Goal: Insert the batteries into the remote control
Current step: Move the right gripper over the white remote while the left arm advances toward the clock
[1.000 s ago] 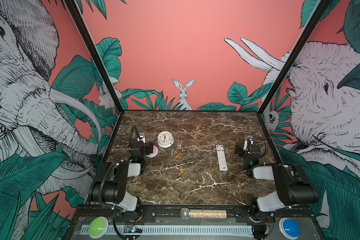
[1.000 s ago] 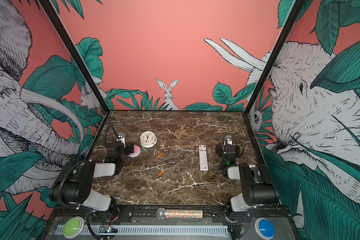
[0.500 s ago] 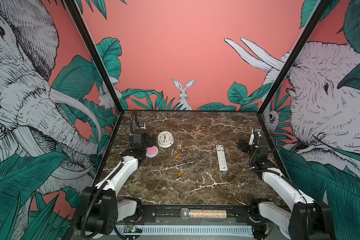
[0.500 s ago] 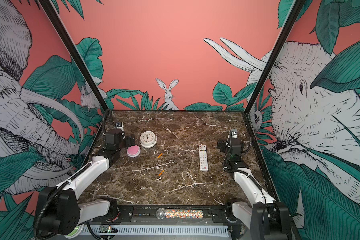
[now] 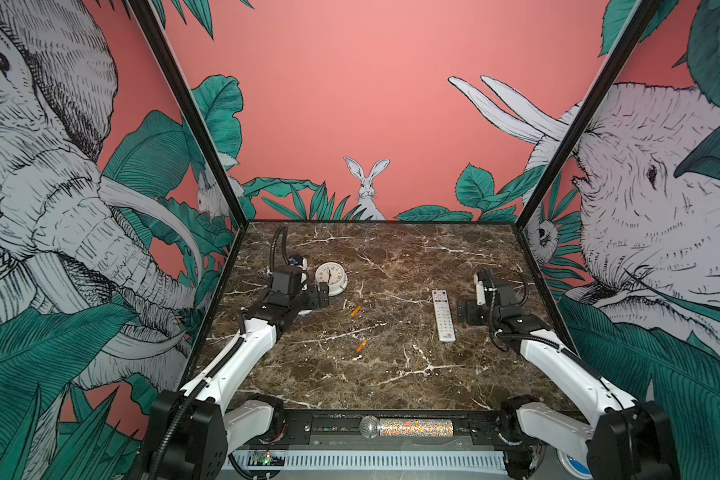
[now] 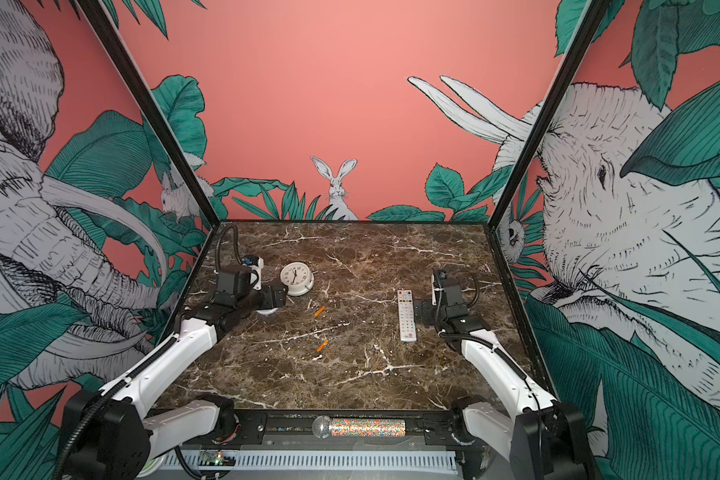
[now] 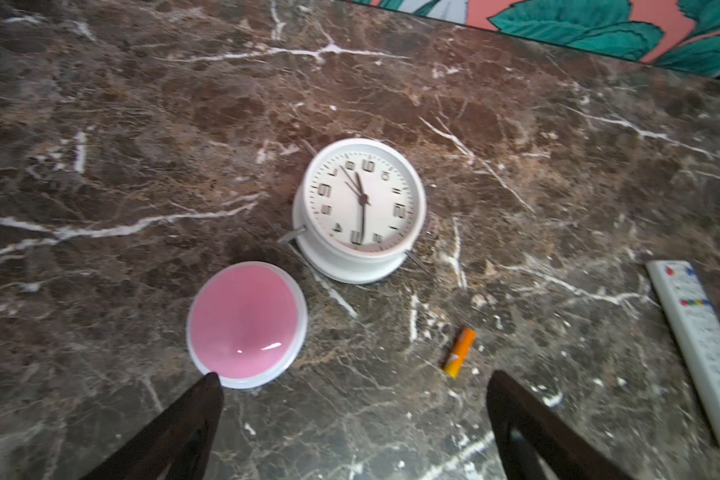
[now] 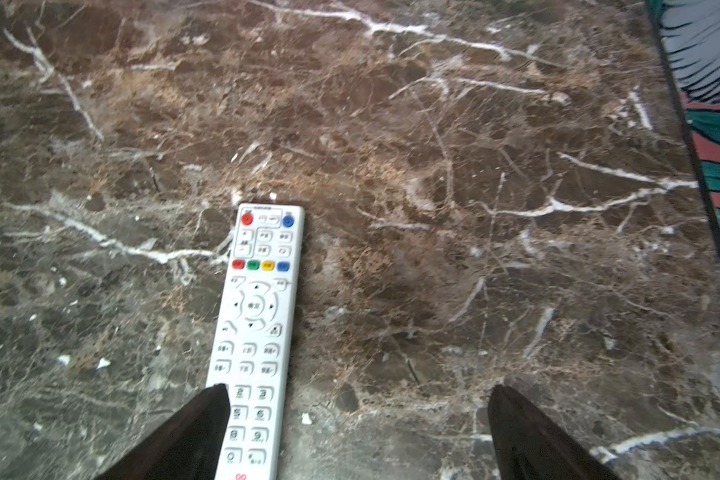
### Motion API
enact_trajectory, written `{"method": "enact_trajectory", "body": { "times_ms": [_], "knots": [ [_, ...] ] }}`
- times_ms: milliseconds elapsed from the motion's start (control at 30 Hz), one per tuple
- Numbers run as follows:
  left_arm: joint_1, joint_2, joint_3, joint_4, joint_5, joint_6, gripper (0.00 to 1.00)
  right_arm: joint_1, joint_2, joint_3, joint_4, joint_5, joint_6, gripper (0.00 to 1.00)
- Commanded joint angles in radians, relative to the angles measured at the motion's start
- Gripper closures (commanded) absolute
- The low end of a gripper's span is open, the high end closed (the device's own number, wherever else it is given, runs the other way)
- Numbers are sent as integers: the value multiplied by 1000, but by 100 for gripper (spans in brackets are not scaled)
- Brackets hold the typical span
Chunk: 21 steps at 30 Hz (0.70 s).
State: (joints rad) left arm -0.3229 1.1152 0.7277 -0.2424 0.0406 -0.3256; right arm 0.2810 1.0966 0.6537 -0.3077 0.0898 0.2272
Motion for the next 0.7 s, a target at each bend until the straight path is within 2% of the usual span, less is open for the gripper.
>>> {"method": "enact_trajectory", "body": {
  "times_ms": [0, 233, 467, 667],
  "knots": [
    [-71, -36, -37, -42, 25, -42, 1, 52, 47, 56, -63, -11, 22, 1],
    [-215, -73, -53, 10, 1, -41, 1, 128, 158, 91, -64, -13, 45, 1],
    [-290, -80, -68, 62, 21, -42, 1, 168, 229, 123, -86, -10, 50, 1],
    [-314, -98, -103, 97, 17, -56, 1, 180, 286, 145, -93, -9, 49, 1]
  ]
}}
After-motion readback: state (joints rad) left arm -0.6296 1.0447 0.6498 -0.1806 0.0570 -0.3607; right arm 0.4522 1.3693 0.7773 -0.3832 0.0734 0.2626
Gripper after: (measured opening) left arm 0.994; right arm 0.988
